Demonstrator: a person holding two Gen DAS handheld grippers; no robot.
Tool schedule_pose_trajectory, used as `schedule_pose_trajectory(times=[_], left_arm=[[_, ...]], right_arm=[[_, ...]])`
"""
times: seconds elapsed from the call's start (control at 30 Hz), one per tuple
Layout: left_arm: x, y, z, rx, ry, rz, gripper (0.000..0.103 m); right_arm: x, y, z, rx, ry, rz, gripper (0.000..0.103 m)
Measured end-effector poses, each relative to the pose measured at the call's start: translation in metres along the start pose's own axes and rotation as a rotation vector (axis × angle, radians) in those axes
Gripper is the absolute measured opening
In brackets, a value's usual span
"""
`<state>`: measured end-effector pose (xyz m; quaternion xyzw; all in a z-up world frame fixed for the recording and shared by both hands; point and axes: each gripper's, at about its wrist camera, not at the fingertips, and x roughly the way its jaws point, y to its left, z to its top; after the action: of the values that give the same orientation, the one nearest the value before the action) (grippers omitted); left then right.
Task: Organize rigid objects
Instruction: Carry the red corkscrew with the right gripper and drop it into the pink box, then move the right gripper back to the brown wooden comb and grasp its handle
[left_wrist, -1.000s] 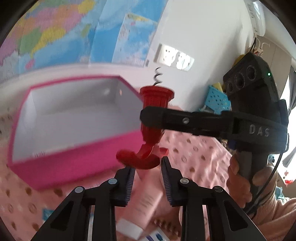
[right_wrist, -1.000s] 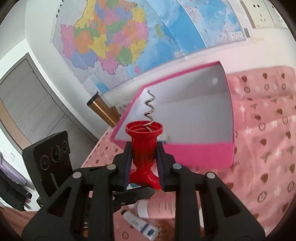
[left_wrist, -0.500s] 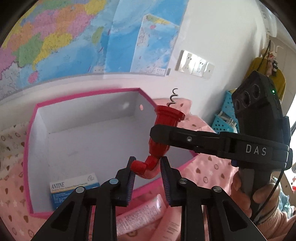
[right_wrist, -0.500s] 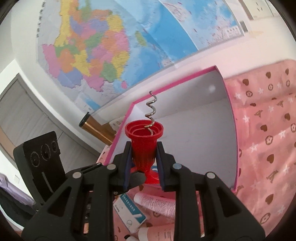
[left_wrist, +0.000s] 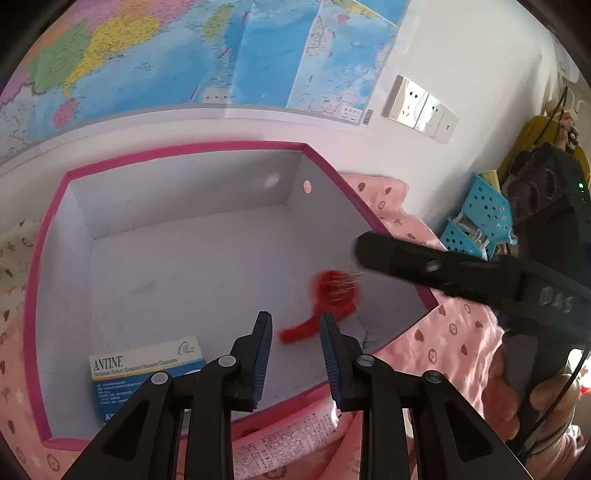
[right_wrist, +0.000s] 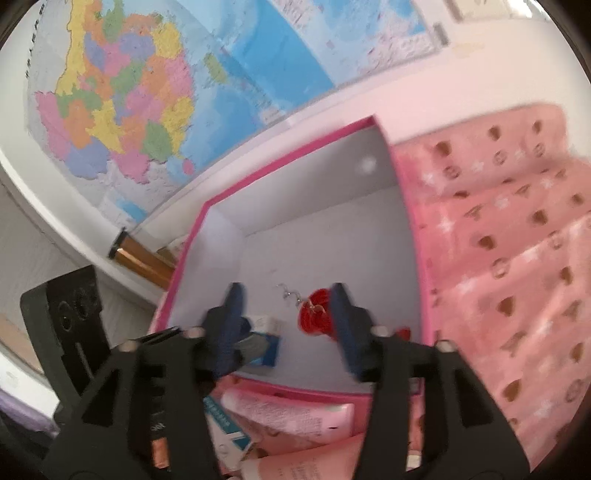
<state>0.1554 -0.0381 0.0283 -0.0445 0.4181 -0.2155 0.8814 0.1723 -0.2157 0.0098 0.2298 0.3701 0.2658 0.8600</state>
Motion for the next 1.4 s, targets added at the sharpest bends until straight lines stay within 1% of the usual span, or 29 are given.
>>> schedule_pose_trajectory(times=[0.17,0.27,0.33,0.5,0.73,0.87,0.97,1.07,1.2,1.3,1.4], left_arm=[[-0.011,-0.002,-0.007,0.009,-0.021,0.021,0.027],[-0.019,-0.005,-0.011,0.022,-0.042,0.034,0.03],[-0.024,-0.009,-0.012,0.034,-0.06,0.037,0.034],[-0.037,-0.016,-0.02,0.052,-0.099,0.026,0.039],[-0.064,-0.026,-0.039,0.075,-0.158,-0.023,0.049],[-0.075,-0.035,-0.056,0.096,-0.174,-0.043,0.05],[-0.075,-0.043,-0.07,0.113,-0.159,-0.052,0.05],[-0.068,-0.052,-0.087,0.124,-0.116,-0.075,0.05],[-0.058,-0.064,-0.106,0.153,-0.063,-0.099,0.05],[-0.048,-0.069,-0.116,0.146,-0.019,-0.136,0.05],[-0.039,-0.077,-0.125,0.153,0.014,-0.143,0.05]], right_arm=[[-0.017,-0.005,-0.001,-0.022,-0.039,-0.002,0.064],[-0.027,-0.005,-0.006,-0.059,-0.054,-0.016,0.064],[-0.033,-0.004,-0.01,-0.09,-0.059,-0.029,0.064],[-0.042,-0.01,-0.023,-0.123,-0.045,-0.042,0.064],[-0.065,-0.015,-0.046,-0.165,-0.059,-0.039,0.064],[-0.077,-0.022,-0.063,-0.181,-0.048,-0.04,0.064],[-0.08,-0.03,-0.078,-0.189,-0.014,-0.059,0.064],[-0.081,-0.041,-0.093,-0.183,0.022,-0.08,0.064],[-0.081,-0.06,-0.112,-0.136,0.071,-0.095,0.064],[-0.08,-0.07,-0.122,-0.111,0.089,-0.103,0.064],[-0.076,-0.075,-0.129,-0.104,0.11,-0.108,0.064]])
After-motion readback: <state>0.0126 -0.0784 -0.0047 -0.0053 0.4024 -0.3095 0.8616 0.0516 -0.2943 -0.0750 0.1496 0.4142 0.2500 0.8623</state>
